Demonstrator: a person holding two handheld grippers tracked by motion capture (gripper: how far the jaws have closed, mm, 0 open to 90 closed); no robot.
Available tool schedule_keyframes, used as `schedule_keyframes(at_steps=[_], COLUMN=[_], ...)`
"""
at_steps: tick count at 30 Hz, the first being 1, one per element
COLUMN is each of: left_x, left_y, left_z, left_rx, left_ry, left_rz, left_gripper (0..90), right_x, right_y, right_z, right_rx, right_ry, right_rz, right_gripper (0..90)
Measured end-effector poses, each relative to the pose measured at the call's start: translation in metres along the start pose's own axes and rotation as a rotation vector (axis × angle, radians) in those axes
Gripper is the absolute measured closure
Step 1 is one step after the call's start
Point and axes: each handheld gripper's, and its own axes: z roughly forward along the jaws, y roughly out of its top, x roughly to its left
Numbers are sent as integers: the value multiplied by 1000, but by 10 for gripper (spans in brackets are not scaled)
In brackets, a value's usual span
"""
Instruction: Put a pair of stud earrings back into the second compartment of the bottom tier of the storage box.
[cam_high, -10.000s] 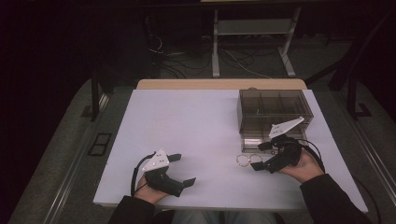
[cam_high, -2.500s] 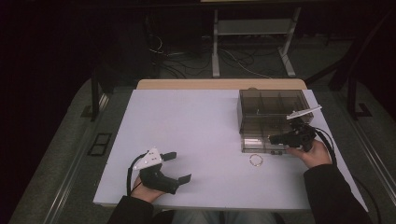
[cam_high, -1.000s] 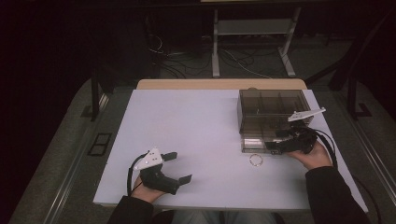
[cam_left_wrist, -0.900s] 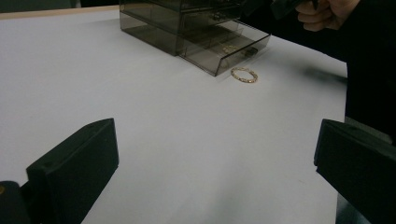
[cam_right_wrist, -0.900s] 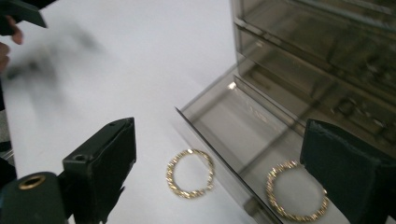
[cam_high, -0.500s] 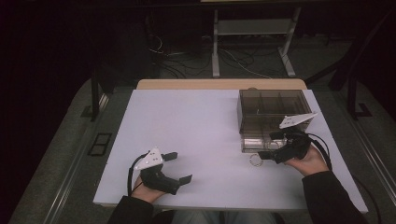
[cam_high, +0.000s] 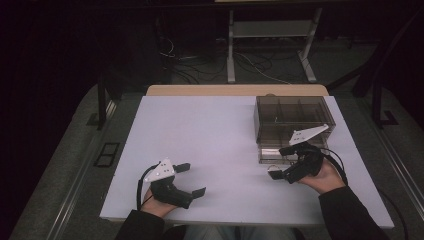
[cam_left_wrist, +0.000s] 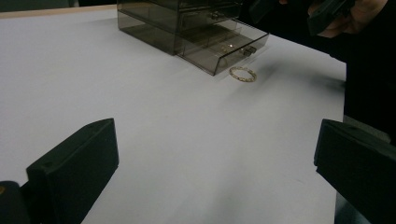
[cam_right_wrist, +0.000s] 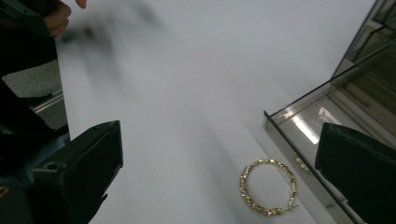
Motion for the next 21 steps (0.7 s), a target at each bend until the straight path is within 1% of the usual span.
schedule_keyframes(at_steps=[6, 10, 21], left_x=[0, 0, 0], left_y=[0, 0, 0], left_z=[0, 0, 1], left_rx=[1, 3, 3], left_ry=[0, -2, -3], left_rz=[1, 0, 0], left_gripper=[0, 0, 0], right_x=[4, 5, 6], right_y=[0, 0, -3], right_z=[6, 11, 21], right_rx=[13, 33, 80], right_ry=[13, 22, 35], right_rz=[-16, -24, -39], right_gripper=[3, 3, 3])
